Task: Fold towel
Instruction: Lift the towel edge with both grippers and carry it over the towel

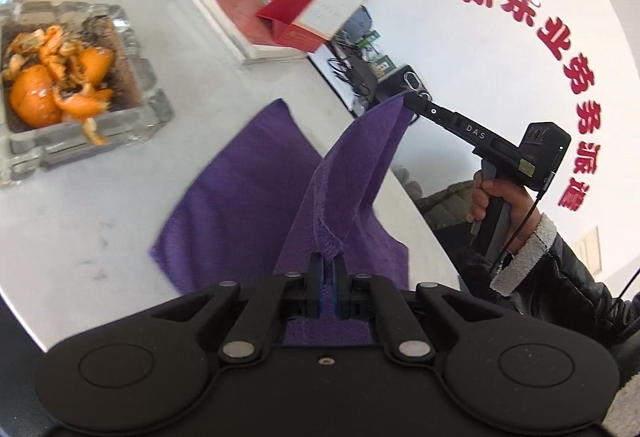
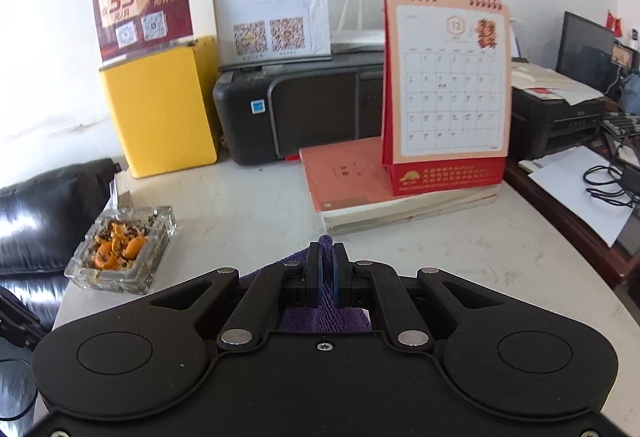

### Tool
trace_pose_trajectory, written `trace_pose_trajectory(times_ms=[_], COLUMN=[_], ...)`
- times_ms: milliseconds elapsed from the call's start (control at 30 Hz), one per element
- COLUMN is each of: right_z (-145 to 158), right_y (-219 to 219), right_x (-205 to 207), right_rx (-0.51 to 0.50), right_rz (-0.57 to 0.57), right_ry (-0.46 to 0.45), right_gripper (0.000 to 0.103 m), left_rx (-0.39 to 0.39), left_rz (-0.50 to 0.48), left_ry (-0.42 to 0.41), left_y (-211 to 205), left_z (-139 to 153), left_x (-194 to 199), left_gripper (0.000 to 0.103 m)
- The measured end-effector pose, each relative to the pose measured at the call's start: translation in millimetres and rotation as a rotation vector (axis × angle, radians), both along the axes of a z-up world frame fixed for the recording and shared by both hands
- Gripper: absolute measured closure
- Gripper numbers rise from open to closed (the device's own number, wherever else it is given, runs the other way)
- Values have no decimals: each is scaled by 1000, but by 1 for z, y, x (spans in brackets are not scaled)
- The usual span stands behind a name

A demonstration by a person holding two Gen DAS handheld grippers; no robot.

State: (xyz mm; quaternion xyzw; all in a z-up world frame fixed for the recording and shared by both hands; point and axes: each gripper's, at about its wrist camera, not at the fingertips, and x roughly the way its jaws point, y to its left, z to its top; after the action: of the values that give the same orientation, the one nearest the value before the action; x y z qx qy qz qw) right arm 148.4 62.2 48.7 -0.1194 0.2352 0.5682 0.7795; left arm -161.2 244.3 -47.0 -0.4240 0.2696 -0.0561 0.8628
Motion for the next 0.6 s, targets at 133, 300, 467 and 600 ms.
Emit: trace_pose_trajectory(times_ms=[133, 300, 467, 600], right_z=[33, 71, 98, 111], right_y=[-53, -127, -198, -235], right_x=[-5, -16, -34, -42], right_rx=[80, 179, 233, 259], right_rz=[-97, -222, -310, -360], right_ry=[-23, -81, -151, -187], right_gripper=[99, 99, 99, 99], left_rx=[0, 13, -1, -30], left_rz=[-140, -312, -456, -542], left_ry=[-91, -191, -256, -290], left_y=[-32, -82, -125, -149], left_z=[32, 67, 89, 98], left_x=[16, 35, 53, 69], left_gripper=[100, 100, 100, 100])
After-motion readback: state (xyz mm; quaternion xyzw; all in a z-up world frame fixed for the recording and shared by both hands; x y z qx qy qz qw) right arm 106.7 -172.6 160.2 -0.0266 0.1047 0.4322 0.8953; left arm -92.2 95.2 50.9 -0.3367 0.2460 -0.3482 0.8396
